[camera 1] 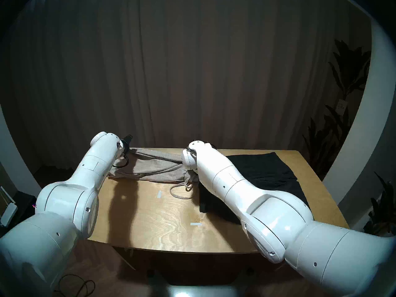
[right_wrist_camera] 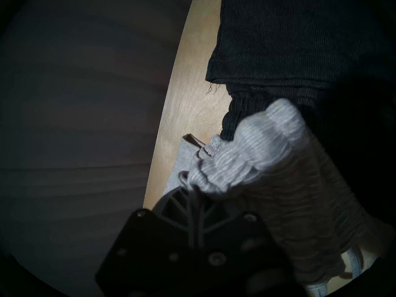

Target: Fold pants twice and stack them

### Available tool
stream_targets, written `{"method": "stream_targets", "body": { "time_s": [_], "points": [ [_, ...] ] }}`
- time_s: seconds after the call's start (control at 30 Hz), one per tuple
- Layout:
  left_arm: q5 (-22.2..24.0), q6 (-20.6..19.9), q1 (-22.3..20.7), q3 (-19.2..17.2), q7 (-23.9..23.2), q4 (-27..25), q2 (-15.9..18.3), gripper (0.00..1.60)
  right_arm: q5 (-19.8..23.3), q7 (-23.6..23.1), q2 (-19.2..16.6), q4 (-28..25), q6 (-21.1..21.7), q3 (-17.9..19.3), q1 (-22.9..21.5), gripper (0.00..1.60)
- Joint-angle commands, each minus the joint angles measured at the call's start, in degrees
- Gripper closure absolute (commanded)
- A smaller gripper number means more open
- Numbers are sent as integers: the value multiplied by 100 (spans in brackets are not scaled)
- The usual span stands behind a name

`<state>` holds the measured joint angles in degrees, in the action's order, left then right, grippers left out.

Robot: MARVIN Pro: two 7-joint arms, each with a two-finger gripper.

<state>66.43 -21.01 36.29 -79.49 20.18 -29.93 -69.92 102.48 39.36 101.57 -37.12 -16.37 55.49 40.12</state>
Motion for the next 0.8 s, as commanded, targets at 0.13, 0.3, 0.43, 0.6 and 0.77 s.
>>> {"method": "stream_targets", "body": {
  "time_s": [0.13, 0.3, 0.43, 0.6, 0.77],
  "points": [
    [-132, 121, -444, 111, -64, 140, -9, 95, -34, -129, 75, 108, -23, 54, -314, 0],
    [-186, 159, -505, 175, -82, 243, -42, 28, -48, -171, 102, 181, -22, 78, -371, 0],
    [-226, 191, -550, 222, -89, 307, -65, 0, -54, -198, 123, 223, -21, 93, -399, 0],
    [-266, 244, -607, 276, -110, 381, -90, 0, -62, -232, 152, 270, -23, 117, -441, 0],
    [-298, 290, -637, 315, -130, 451, -118, 0, -71, -261, 162, 314, -25, 144, -468, 0]
  ]
}}
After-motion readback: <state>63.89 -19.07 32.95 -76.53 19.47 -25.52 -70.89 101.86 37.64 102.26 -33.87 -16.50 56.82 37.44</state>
